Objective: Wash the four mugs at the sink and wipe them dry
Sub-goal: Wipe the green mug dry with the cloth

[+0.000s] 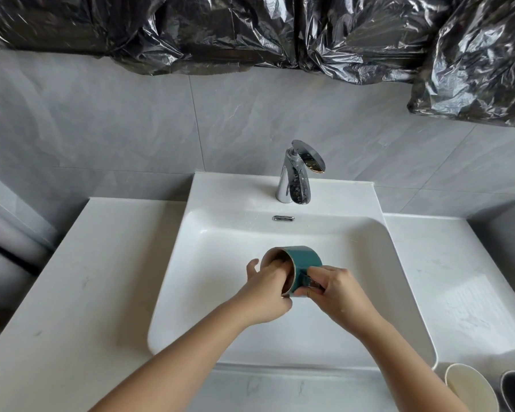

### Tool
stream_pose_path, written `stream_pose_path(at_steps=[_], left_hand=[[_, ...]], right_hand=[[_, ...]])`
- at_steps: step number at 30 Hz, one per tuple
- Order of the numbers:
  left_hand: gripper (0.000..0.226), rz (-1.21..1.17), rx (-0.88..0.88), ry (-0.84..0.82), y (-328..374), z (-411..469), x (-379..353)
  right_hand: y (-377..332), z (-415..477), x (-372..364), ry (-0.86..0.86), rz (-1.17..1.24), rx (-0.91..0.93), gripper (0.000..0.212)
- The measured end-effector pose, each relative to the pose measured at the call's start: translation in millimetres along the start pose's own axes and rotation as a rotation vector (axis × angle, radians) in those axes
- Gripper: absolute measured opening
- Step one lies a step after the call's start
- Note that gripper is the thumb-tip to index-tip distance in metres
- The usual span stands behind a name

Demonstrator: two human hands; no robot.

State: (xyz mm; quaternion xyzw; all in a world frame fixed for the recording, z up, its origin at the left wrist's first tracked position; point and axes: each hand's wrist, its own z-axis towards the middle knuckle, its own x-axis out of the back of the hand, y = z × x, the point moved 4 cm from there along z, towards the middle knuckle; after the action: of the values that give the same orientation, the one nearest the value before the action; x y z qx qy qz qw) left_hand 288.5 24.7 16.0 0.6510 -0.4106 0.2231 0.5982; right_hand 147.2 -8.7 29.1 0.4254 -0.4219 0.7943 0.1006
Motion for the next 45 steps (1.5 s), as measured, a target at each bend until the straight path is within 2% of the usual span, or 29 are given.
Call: stream_pose_path(at_steps=[3,5,8,9,11,12,13,14,15,16,18,22,26,28,31,33,34,37,40,43,45], left_hand=[[0.055,0.18,-0.058,0.198,5,-5,-5],[0.054,0.33,-0.109,0.316,9,-6,-6],[0.052,0.44,-0.144,0.351,9,-3,-4],[0.053,0.45,-0.145,0.351,7,-2,-3],[0.056,0.484,-0.147,0.355,2,0,2],[0.057,0.507,-0.155,0.355,0,1,4],[0.059,0.525,-0.172,0.348,-1,2,7],[0.06,0.539,-0.2,0.35,0,2,10],[0.06,0.546,-0.24,0.345,2,2,11],[0.057,0.545,-0.28,0.32,6,3,10],[0.051,0.531,-0.334,0.257,15,2,10],[0.07,0.262,-0.215,0.035,20,4,11],[0.09,-0.273,-0.097,-0.052,20,4,13],[0.09,-0.454,-0.103,-0.098,19,3,19],[0.081,-0.801,-0.124,-0.229,18,1,25],[0.069,-0.977,-0.087,-0.237,17,1,22],[0.064,-0.981,-0.065,-0.203,14,2,18],[0.054,-0.619,-0.082,-0.092,9,2,19],[0.052,-0.161,-0.223,-0.012,12,-2,25],[0.044,-0.104,-0.194,0.057,12,-3,23],[0.049,-0.142,-0.131,0.055,10,-2,17]], right_hand=[[-1,-3,2,0.053,-0.002,0.046,0.041],[0,-4,1,0.086,-0.003,0.069,0.044],[-1,-2,-1,0.113,0.01,0.054,0.055],[-1,-2,0,0.113,0.031,0.046,0.053],[-3,-1,8,0.11,0.169,-0.009,0.033],[-2,0,14,0.133,0.338,-0.098,0.024],[3,1,19,0.156,0.561,-0.262,0.032],[7,2,20,0.133,0.829,-0.46,0.049],[12,1,13,0.042,1.065,-0.649,0.064],[11,0,5,-0.065,1.236,-0.796,0.07],[6,1,-6,-0.208,1.373,-0.902,0.068],[10,3,-20,-0.114,1.47,-0.818,0.062],[19,6,-24,-0.028,1.391,-0.734,0.096],[20,6,-23,-0.006,1.339,-0.691,0.097],[20,5,-18,0.055,1.258,-0.598,0.086],[19,4,-18,0.085,1.182,-0.544,0.079],[20,3,-19,0.089,1.166,-0.54,0.081],[22,3,-21,-0.062,1.232,-0.622,0.094],[21,4,-16,-0.285,1.33,-0.686,0.084],[16,6,-19,-0.253,1.376,-0.727,0.065],[16,7,-25,-0.139,1.37,-0.715,0.074]])
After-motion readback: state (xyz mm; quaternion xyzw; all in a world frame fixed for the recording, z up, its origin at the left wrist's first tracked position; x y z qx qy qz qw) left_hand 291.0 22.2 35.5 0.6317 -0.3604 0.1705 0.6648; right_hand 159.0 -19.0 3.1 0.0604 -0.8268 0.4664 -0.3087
